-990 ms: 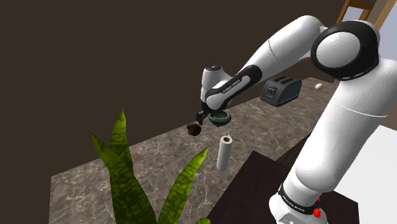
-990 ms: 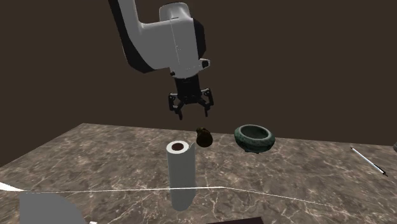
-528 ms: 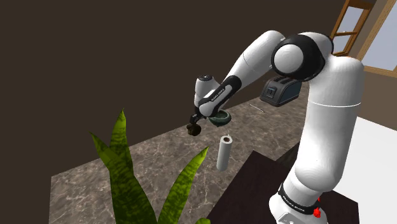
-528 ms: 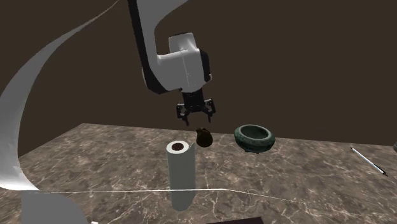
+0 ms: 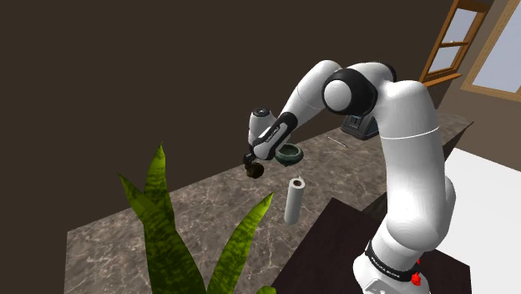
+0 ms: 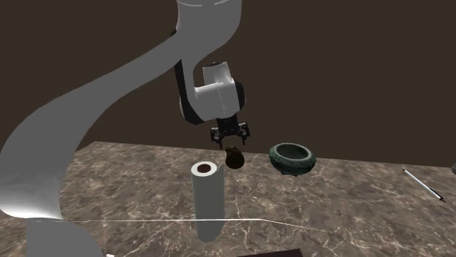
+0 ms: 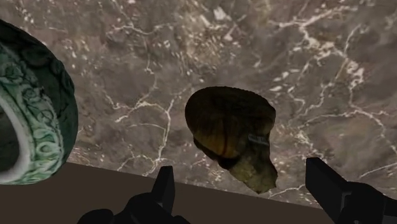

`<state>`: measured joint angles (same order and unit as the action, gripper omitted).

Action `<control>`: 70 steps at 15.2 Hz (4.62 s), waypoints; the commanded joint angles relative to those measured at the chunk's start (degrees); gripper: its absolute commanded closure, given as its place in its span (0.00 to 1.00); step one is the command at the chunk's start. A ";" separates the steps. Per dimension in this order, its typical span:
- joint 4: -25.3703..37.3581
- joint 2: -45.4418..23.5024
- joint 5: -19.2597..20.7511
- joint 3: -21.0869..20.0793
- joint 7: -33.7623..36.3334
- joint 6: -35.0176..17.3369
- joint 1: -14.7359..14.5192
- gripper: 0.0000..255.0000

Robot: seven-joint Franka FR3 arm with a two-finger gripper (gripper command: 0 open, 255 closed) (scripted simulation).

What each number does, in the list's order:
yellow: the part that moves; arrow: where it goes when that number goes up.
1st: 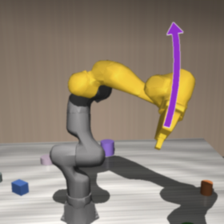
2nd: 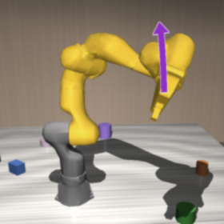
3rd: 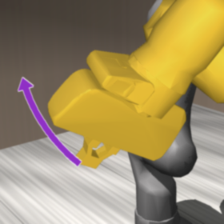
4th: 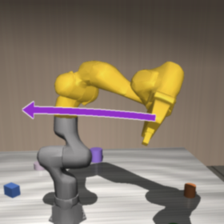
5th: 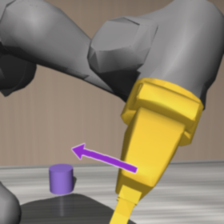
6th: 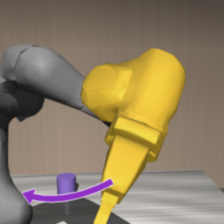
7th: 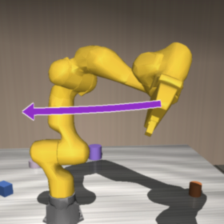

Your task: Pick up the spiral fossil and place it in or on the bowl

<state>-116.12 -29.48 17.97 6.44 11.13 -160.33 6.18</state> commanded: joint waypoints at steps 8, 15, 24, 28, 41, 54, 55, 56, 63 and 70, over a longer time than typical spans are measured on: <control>3.42 -5.58 0.05 0.24 0.23 -2.35 0.35 0.00; 3.41 -5.57 0.05 0.24 0.23 -2.35 0.35 1.00; 3.24 -4.91 -0.03 0.12 0.05 -1.86 0.43 1.00; 2.69 -2.29 -0.41 -0.38 -0.72 0.20 0.76 1.00; 2.24 5.46 -2.07 -1.84 -3.36 7.43 1.64 1.00; 3.90 11.87 -3.93 -2.86 -5.93 15.40 2.11 1.00; 4.11 12.30 -4.07 -2.91 -6.12 16.04 2.13 1.00; 4.15 12.39 -4.10 -2.92 -6.16 16.16 2.13 1.00; 2.36 14.32 -8.25 -1.64 -17.43 14.79 9.21 1.00; 3.87 14.08 -13.26 -0.43 -29.40 15.04 16.32 1.00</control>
<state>-112.31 -15.38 5.50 5.82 -16.29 -145.21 21.37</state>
